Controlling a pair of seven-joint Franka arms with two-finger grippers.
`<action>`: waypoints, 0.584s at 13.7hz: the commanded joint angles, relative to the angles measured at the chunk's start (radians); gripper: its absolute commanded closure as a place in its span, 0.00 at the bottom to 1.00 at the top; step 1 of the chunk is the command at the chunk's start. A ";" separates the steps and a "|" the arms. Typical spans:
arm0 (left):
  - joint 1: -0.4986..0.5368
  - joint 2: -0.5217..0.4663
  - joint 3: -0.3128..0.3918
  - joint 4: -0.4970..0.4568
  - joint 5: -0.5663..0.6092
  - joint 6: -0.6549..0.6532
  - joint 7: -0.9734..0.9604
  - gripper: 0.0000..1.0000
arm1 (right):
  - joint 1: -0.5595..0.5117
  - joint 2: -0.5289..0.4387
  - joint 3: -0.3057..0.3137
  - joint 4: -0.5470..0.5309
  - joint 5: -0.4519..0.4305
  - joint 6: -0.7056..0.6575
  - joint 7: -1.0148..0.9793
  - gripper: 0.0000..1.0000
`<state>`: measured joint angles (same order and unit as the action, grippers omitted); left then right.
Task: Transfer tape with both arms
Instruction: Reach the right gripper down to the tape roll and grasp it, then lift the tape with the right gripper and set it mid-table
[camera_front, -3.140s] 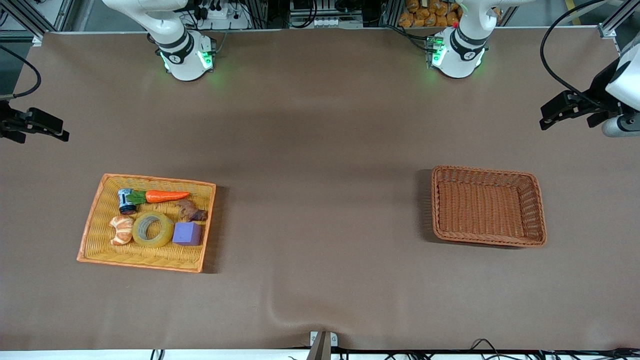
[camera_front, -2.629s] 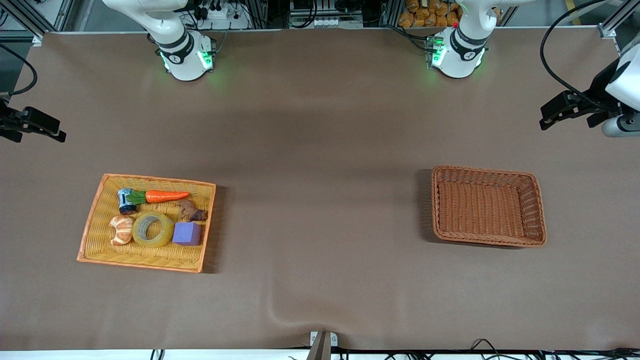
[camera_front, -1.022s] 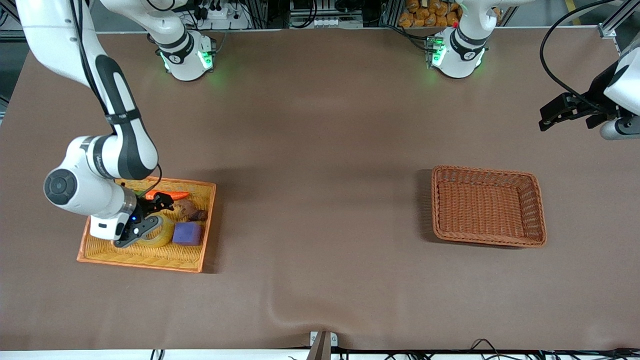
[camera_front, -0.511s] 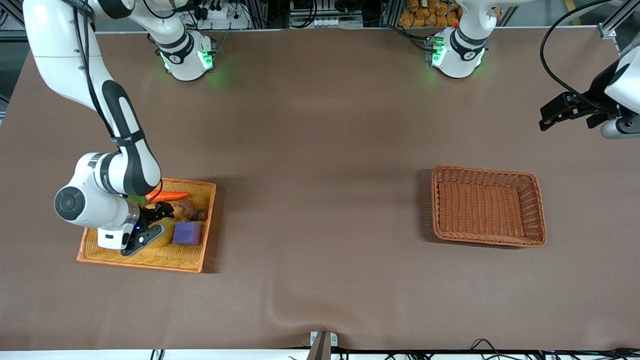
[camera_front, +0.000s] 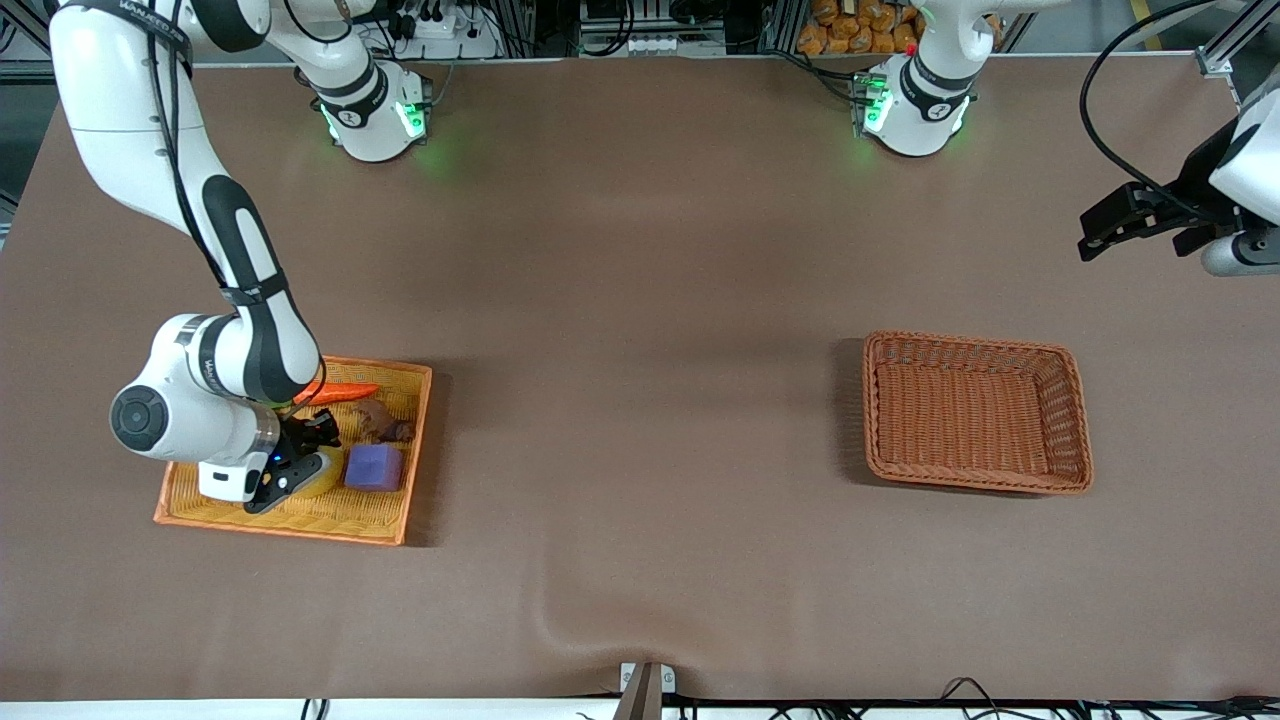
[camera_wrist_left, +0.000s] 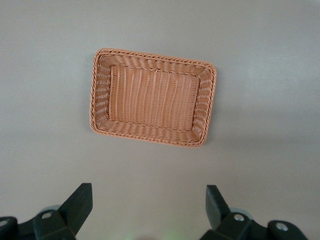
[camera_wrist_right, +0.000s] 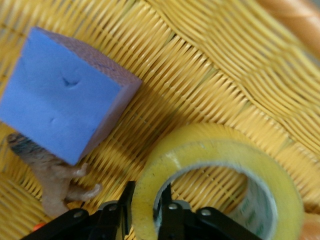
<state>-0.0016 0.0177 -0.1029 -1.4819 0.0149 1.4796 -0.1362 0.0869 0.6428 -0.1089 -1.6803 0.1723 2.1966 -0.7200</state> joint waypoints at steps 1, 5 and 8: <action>-0.005 0.004 -0.011 -0.006 -0.015 -0.028 0.032 0.00 | -0.007 -0.084 0.008 0.040 0.012 -0.113 -0.006 1.00; -0.009 0.021 -0.047 -0.014 -0.004 -0.097 -0.043 0.00 | 0.087 -0.114 0.029 0.270 0.013 -0.423 0.259 1.00; -0.003 -0.016 -0.049 0.005 -0.006 -0.105 -0.079 0.00 | 0.285 -0.094 0.031 0.307 0.019 -0.417 0.619 1.00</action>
<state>-0.0116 0.0311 -0.1504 -1.4912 0.0132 1.4002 -0.1979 0.2511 0.5169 -0.0687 -1.4032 0.1838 1.7729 -0.3018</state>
